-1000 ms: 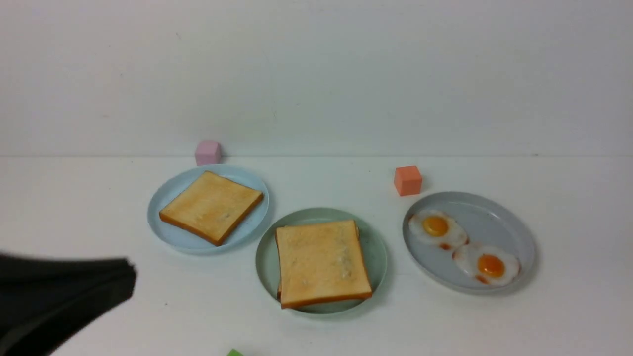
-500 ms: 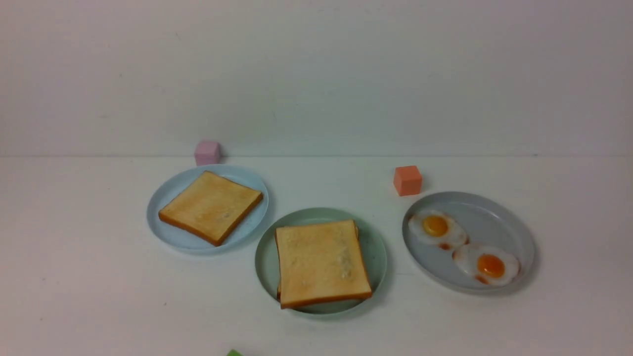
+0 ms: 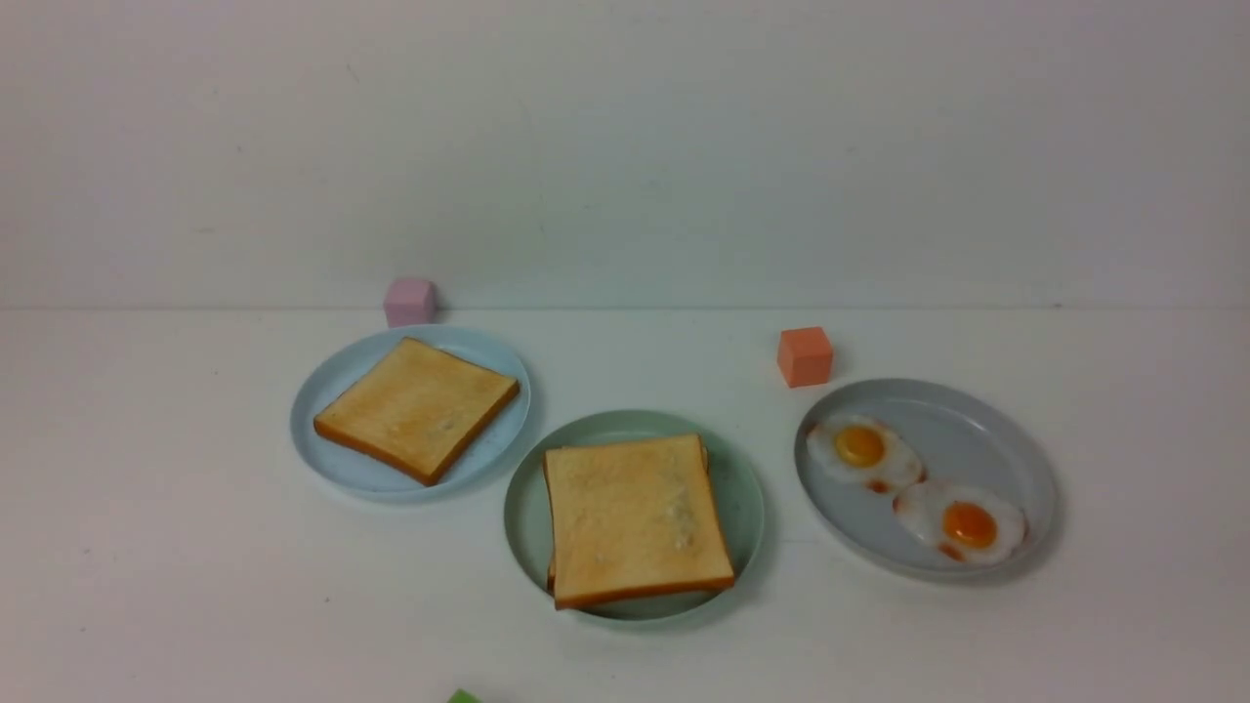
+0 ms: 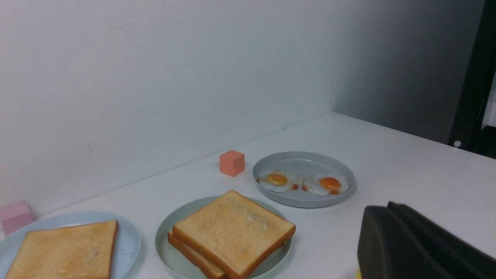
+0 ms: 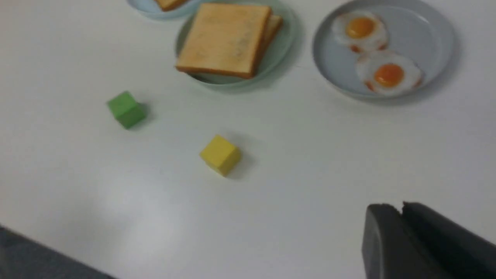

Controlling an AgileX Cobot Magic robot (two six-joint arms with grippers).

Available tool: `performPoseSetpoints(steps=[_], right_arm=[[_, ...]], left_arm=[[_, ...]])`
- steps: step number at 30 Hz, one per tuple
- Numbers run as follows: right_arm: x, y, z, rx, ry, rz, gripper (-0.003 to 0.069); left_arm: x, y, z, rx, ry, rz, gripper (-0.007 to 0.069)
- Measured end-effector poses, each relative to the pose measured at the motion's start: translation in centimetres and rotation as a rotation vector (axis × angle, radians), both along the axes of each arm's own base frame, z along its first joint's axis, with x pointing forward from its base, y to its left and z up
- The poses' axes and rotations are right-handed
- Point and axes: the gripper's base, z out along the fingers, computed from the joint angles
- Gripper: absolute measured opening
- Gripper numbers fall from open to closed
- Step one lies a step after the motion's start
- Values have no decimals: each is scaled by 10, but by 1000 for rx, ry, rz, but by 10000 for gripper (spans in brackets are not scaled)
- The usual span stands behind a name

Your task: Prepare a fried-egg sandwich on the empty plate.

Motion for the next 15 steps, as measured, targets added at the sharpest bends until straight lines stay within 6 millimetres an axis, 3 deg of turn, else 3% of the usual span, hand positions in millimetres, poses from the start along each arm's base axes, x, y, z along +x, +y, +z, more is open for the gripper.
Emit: performPoseSetpoints(steps=[2, 4, 9, 11, 13, 15], right_arm=[[-1, -4, -15, -9, -25, -65, 55], [-1, -5, -30, 4, -165, -120, 0], [18, -4, -87, -28, -458, -230, -13], [26, -5, -124, -34, -489, -267, -13], [29, -5, -146, -40, -470, -277, -13], [33, -5, -186, -15, -422, -306, -13]], left_arm=[[0, 0, 0, -1, -1, 0, -13], [0, 0, 0, -1, -1, 0, -13], [0, 0, 0, -1, -1, 0, -13], [0, 0, 0, -1, -1, 0, -13], [0, 0, 0, -1, -1, 0, -13], [0, 0, 0, -1, -1, 0, -13]])
